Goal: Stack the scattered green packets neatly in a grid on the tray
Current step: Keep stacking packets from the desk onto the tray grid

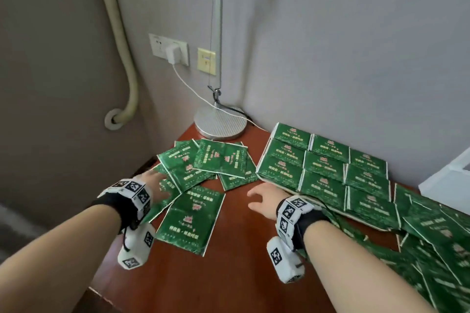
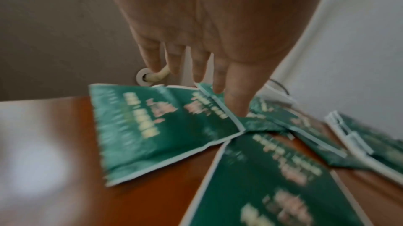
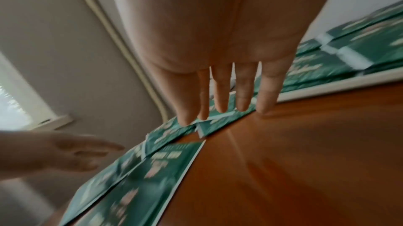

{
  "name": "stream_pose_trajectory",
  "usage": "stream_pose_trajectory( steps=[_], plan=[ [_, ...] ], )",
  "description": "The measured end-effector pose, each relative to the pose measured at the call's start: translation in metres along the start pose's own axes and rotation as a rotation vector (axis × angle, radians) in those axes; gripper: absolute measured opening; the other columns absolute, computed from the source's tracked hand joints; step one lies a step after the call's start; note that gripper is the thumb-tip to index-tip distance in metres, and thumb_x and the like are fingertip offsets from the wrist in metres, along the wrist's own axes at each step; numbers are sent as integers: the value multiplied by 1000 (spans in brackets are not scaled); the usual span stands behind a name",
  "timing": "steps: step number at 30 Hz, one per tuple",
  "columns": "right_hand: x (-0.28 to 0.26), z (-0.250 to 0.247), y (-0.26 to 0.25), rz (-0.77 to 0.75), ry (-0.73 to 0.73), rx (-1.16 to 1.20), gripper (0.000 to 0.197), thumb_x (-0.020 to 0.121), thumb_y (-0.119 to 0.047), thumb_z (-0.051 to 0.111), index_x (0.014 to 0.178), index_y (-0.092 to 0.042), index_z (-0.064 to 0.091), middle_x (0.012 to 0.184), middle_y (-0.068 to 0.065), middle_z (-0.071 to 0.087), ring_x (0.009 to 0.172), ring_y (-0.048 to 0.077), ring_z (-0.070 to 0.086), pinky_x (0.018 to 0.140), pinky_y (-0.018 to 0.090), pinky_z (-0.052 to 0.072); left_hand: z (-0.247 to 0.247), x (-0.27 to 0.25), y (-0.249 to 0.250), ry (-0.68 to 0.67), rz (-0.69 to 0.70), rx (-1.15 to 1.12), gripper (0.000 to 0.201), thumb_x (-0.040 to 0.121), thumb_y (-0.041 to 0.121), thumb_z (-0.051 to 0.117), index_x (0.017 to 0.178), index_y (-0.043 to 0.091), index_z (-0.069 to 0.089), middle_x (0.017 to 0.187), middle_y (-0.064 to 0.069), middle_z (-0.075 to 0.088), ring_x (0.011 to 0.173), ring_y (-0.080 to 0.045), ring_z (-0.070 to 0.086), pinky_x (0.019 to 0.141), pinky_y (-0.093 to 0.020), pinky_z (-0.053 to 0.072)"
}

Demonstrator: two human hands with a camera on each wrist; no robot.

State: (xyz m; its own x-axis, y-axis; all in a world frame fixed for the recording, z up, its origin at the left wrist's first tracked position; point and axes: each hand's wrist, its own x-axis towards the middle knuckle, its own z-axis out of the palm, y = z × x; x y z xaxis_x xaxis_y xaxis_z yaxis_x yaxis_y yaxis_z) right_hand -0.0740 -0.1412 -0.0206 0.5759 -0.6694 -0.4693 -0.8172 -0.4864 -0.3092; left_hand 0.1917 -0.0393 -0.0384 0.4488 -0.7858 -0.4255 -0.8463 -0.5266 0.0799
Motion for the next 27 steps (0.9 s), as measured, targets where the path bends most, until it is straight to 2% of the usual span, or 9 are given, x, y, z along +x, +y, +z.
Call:
stream_pose_trajectory(
  steps=[3,5,7,12,15,18,21,23,27],
  plan=[
    [16,34,-46,-138,-120,-49,46,94,-36,46,138,-25,40,149,-1,29,134,19,33,109,32,28,35,-7,-34,-96,24,83,66,87,49,53,144,30,26,153,4,19,140,-20,22,115,-33,21],
    [24,54,-70,-179,-186,-101,49,95,-36,44,141,-25,34,152,-1,23,138,21,24,112,35,25,49,-10,-45,-91,60,110,68,87,48,53,145,34,20,154,8,13,141,-21,17,115,-38,23],
    [28,73,-84,-161,-163,-137,47,95,-36,44,140,-26,36,151,-3,22,138,22,20,111,39,29,51,-13,-52,-62,88,119,63,89,47,50,144,38,21,153,11,14,141,-19,16,113,-37,27],
    [20,92,-85,-23,-1,-64,31,95,-33,43,125,-29,50,139,-5,33,126,19,34,99,37,39,47,-17,-58,-35,207,99,39,94,39,44,133,39,43,142,9,34,130,-17,33,106,-34,35],
    [12,97,-80,53,23,-4,27,96,-28,42,118,-31,56,136,-7,37,122,18,40,97,34,40,47,-21,-60,-119,255,48,28,95,25,43,114,36,59,127,9,47,118,-16,43,99,-32,42],
    [5,98,-74,128,52,58,23,94,-28,47,111,-30,62,141,-7,35,125,16,40,100,29,37,50,-25,-63,-119,253,8,24,90,22,54,110,34,60,125,6,47,115,-15,44,98,-30,42],
    [-1,99,-75,212,59,58,23,87,-35,59,108,-26,62,140,-4,36,126,19,36,102,29,33,56,-28,-68,7,123,12,51,82,28,66,128,33,44,140,4,32,129,-20,31,104,-33,34],
    [-3,103,-80,254,62,1,35,82,-39,64,112,-23,56,132,1,38,121,22,36,99,30,35,56,-26,-71,10,31,-17,75,78,36,69,140,30,28,147,0,25,134,-22,27,107,-36,32],
    [-1,108,-90,341,60,36,59,82,-33,66,131,-20,36,125,8,48,114,27,49,92,35,42,55,-22,-70,-16,-43,-21,95,74,39,73,146,27,13,144,-5,30,132,-24,30,104,-36,36]
  ],
)
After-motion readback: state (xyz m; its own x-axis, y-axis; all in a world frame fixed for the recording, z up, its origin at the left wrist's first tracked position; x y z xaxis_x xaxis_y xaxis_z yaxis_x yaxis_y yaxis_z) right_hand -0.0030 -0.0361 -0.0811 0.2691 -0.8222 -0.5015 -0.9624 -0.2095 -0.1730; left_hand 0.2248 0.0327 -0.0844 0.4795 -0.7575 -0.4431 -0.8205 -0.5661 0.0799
